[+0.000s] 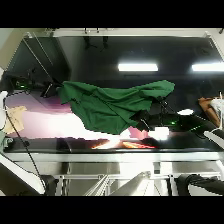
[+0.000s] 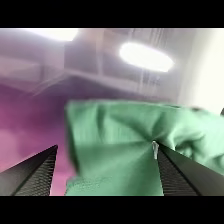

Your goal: Fold the shirts.

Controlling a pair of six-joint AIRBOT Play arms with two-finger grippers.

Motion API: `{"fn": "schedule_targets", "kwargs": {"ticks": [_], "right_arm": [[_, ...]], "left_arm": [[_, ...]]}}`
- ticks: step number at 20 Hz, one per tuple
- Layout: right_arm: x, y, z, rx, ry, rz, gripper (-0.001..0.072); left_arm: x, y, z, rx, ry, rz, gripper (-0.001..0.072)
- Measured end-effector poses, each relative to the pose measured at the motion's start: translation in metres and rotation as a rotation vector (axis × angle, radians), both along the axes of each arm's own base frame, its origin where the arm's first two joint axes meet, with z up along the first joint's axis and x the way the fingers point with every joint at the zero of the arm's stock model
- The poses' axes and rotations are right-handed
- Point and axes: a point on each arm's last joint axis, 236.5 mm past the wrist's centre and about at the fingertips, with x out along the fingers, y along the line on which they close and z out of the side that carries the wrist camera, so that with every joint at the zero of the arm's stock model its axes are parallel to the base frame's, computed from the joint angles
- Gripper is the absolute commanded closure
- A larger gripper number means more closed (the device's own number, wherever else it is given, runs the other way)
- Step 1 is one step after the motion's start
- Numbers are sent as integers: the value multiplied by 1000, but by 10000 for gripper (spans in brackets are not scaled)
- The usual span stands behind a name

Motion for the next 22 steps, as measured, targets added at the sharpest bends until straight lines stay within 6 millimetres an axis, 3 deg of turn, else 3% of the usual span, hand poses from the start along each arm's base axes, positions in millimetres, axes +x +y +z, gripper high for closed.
{"fn": "schedule_targets", "kwargs": {"ticks": [3,4,5,6,7,8,9,10,12,14,16,18,22], "right_arm": [[0,0,0,2,0,-2,62],[1,0,0,2,0,-3,62],[1,0,0,1,-1,-6,63],[2,-1,0,-2,-2,-9,66],[3,-2,-1,-7,-5,-15,168],[5,-2,-1,-10,-8,-19,425],[6,-3,-1,-12,-14,-24,628],[8,-3,0,-8,-23,-28,688],[15,-1,5,9,-58,-37,689],[26,4,23,61,-127,-51,689],[41,9,62,149,-242,-60,688],[56,3,117,234,-391,-78,689],[59,-38,249,318,-744,-141,688]], "left_arm": [[15,-21,4,20,-52,-26,41],[19,-27,6,26,-66,-36,274],[22,-35,8,29,-79,-50,621],[25,-43,12,24,-91,-63,678],[26,-50,15,22,-105,-77,678],[27,-56,16,21,-109,-85,679],[27,-59,17,21,-112,-91,679],[28,-61,18,21,-116,-97,679],[25,-66,21,13,-114,-118,680],[20,-70,32,-6,-111,-152,680],[14,-72,57,-16,-129,-194,680],[9,-72,100,-16,-186,-230,680],[-6,-56,214,50,-382,-253,679]]}}
